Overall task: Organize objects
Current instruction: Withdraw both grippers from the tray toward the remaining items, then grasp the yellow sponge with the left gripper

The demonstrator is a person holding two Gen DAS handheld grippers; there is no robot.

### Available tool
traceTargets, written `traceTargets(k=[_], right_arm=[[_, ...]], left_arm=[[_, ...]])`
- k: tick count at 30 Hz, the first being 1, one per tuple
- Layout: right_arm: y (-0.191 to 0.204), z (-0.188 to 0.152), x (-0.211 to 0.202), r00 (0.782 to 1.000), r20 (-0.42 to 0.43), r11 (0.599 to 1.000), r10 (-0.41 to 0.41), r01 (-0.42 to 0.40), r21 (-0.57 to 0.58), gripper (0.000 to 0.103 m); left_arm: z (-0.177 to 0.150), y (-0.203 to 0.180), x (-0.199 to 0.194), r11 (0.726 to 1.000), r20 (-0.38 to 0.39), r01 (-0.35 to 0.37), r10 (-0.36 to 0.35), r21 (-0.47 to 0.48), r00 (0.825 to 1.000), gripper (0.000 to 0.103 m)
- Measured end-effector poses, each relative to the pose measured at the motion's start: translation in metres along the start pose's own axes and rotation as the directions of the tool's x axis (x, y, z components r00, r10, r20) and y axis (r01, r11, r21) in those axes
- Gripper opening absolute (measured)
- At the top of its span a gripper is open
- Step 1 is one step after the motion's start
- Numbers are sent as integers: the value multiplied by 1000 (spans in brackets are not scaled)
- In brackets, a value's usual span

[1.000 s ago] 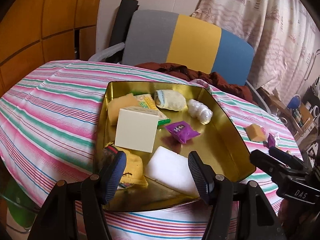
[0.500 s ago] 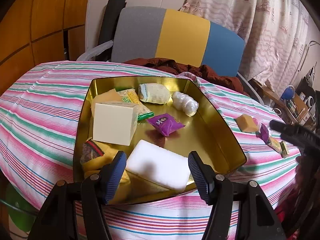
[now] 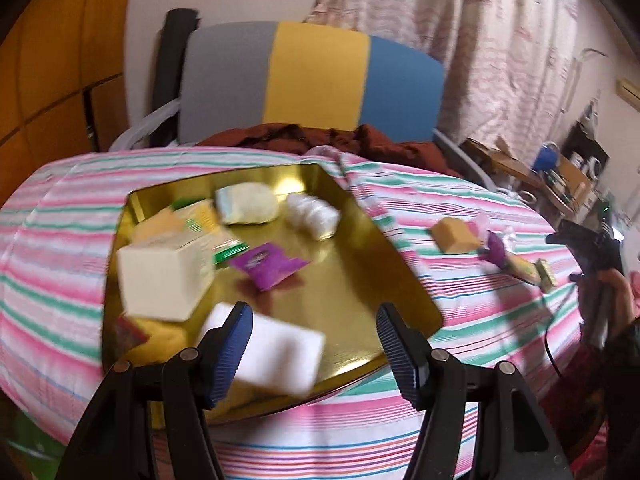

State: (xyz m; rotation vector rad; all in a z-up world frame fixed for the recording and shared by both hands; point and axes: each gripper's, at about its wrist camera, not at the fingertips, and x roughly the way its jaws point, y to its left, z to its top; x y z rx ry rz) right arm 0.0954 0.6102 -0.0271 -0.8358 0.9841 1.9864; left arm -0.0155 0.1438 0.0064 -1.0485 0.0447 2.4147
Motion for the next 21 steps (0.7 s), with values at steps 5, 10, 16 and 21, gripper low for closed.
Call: traceTargets(k=[5, 10, 16, 21], right_arm=[[-17, 4, 8, 999, -52, 996, 12, -7, 93, 103], [-12, 6, 8, 998, -55, 997, 19, -15, 81, 103], [-16, 2, 10, 997, -58, 993, 58, -51, 110, 103], [-18, 2, 10, 994, -59, 989, 88, -80, 121, 103]], left_arm=[[11, -32, 17, 997, -35, 50, -48, 56, 998, 66], [21, -69, 26, 986, -58, 92, -84, 138, 995, 66], [43, -112, 43, 974, -90, 142, -127, 177, 988, 73], [59, -141, 72, 971, -130, 161, -140, 177, 982, 75]])
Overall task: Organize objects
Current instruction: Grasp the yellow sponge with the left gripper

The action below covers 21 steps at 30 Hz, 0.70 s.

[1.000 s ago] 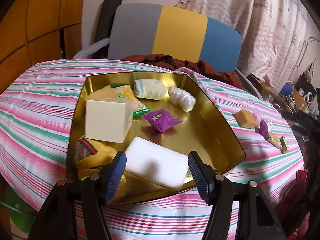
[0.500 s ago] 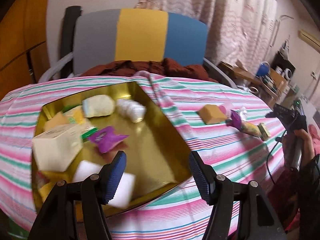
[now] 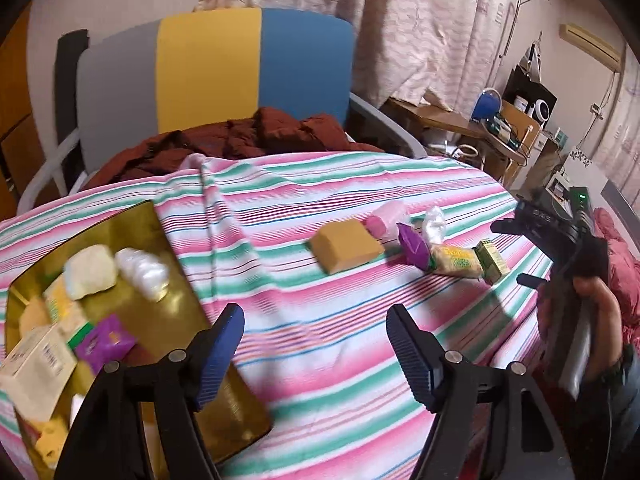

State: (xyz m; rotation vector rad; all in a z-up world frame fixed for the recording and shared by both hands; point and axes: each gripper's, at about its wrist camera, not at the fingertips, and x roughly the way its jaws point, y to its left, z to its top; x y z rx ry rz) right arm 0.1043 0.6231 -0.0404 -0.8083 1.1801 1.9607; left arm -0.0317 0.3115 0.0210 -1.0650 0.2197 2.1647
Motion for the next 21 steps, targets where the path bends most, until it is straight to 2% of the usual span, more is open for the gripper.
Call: traceTargets(k=[3, 5, 11, 17, 21], right_arm=[[-2, 1, -3, 1000, 4, 1000, 26, -26, 14, 103], [-4, 2, -5, 999, 11, 999, 35, -35, 22, 103], [-6, 3, -3, 998, 1, 997, 60, -60, 38, 103], [-12, 4, -3, 997, -4, 994, 83, -82, 70, 103], [-17, 5, -1, 997, -3, 992, 83, -83, 96, 103]], left_arm=[[12, -9, 19, 1000, -18, -3, 3, 9, 1000, 82], [19, -15, 35, 999, -38, -31, 32, 14, 999, 83], [40, -22, 89, 998, -112, -13, 7, -58, 994, 88], [57, -20, 136, 988, -154, -57, 34, -146, 987, 93], [66, -23, 156, 984, -161, -96, 71, -153, 984, 100]])
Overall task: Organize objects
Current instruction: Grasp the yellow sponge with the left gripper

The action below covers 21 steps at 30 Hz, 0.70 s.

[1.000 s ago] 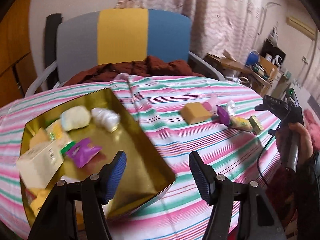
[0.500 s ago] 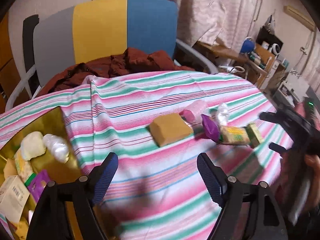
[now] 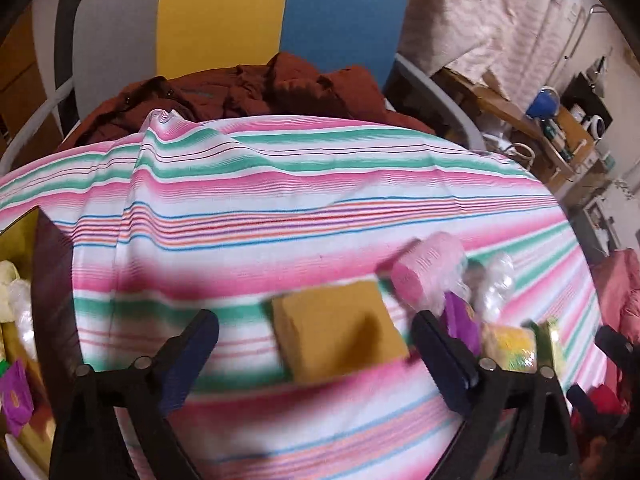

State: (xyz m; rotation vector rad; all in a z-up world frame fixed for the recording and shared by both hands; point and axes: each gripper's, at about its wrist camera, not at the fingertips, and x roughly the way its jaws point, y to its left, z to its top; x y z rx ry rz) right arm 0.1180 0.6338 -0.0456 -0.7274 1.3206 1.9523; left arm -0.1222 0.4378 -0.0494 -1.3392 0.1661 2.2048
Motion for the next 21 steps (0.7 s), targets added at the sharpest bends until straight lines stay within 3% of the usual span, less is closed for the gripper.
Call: traceTargets(k=[6, 9, 10, 11, 14, 21], right_arm=[[-4, 2, 0, 1000, 5, 1000, -15, 15, 18, 103], [-10, 4, -1, 999, 21, 999, -26, 25, 43, 103], [-13, 5, -2, 999, 29, 998, -35, 33, 57, 103], [-16, 7, -2, 998, 37, 996, -49, 46, 71, 103], [-25, 10, 2, 997, 30, 991, -66, 62, 119, 103], [-29, 11, 3, 992, 22, 983, -127, 123, 136, 103]], left_arm=[[6, -6, 32, 999, -59, -32, 33, 12, 998, 100], [3, 0, 45, 999, -94, -33, 33, -6, 995, 91], [1, 0, 42, 1000, -73, -28, 29, 13, 997, 87], [-1, -1, 40, 999, -65, -22, 24, 34, 998, 77], [-9, -1, 31, 997, -69, 1, 4, 82, 998, 66], [-48, 1, 3, 985, -75, 19, -6, 171, 997, 63]])
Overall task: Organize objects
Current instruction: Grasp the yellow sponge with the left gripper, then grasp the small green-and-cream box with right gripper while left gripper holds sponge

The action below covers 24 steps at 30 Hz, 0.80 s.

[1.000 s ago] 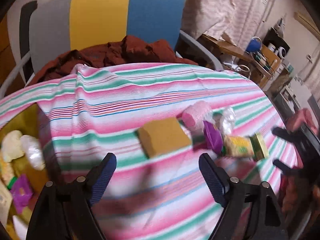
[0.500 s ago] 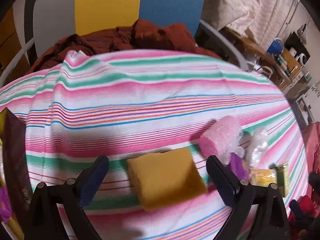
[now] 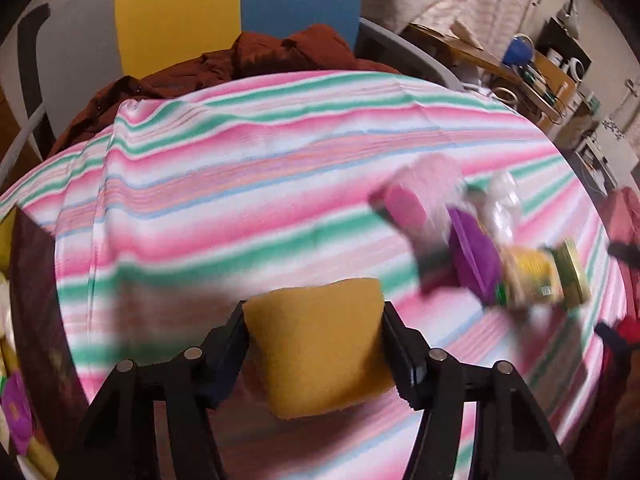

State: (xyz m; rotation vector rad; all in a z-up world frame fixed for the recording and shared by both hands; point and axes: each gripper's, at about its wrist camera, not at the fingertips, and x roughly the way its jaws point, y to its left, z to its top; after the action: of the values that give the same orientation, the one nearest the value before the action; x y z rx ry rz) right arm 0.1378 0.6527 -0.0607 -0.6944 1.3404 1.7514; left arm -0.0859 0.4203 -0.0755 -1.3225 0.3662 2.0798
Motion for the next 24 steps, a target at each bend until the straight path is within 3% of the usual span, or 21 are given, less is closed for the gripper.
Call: traceTargets(k=[6, 9, 13, 16, 21, 24], right_arm=[[0, -1, -4, 1000, 7, 999, -24, 24, -27, 103], [2, -4, -6, 999, 5, 998, -42, 43, -55, 103], [13, -4, -8, 999, -14, 992, -48, 46, -121, 103], [31, 4, -13, 998, -16, 966, -68, 62, -249, 103], [42, 20, 8, 973, -112, 893, -202, 136, -430, 98], [38, 25, 22, 950, -108, 847, -294, 207, -490, 78]], left_arm=[[-51, -13, -28, 994, 13, 39, -41, 102, 999, 63], [-67, -24, -33, 987, 64, 5, -15, 158, 998, 63], [-62, -15, -24, 993, 40, 38, -43, 114, 998, 63], [-59, -13, -23, 992, 35, 54, -59, 110, 998, 63], [-64, -14, -22, 990, 64, 50, -59, 130, 996, 63], [-65, -13, -21, 991, 72, 58, -67, 124, 995, 63]])
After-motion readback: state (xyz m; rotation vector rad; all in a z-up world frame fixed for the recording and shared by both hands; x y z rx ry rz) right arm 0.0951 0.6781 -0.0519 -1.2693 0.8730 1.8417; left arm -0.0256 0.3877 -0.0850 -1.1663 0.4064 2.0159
